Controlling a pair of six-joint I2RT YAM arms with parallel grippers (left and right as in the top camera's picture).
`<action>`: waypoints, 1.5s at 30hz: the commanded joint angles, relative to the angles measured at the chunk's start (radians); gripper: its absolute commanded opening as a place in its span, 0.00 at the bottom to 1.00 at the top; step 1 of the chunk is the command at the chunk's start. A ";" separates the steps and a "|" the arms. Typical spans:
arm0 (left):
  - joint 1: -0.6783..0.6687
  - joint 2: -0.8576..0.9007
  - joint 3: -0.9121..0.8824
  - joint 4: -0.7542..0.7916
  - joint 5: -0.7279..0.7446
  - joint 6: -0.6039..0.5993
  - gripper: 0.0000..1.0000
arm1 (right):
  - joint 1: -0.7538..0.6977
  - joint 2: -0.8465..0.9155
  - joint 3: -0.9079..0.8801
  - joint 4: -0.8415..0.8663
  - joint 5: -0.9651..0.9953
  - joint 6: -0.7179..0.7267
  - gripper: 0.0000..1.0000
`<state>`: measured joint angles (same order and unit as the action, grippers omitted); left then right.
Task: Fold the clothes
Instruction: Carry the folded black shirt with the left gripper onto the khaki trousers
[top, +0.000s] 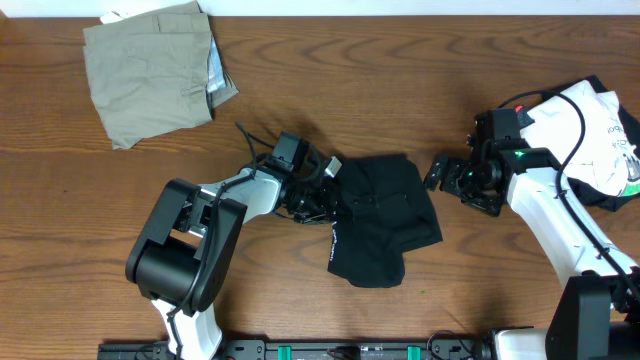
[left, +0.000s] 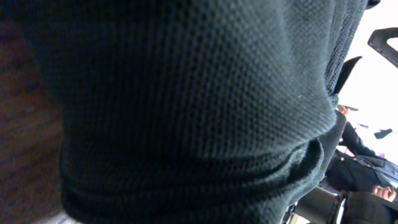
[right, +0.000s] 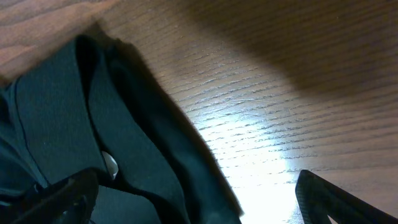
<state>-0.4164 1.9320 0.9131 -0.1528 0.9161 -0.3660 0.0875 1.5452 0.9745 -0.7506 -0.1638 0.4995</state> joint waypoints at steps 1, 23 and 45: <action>0.009 0.029 0.030 0.006 -0.124 0.021 0.06 | -0.009 -0.014 0.018 -0.002 0.007 -0.008 0.99; 0.287 0.030 0.346 0.179 -0.404 0.183 0.06 | -0.009 -0.014 0.018 -0.002 0.007 -0.008 0.99; 0.572 0.030 0.424 0.428 -0.518 0.216 0.11 | -0.009 -0.014 0.018 -0.002 0.007 -0.008 0.99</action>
<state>0.1291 1.9583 1.2842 0.2584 0.4145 -0.1749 0.0872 1.5452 0.9745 -0.7506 -0.1635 0.4995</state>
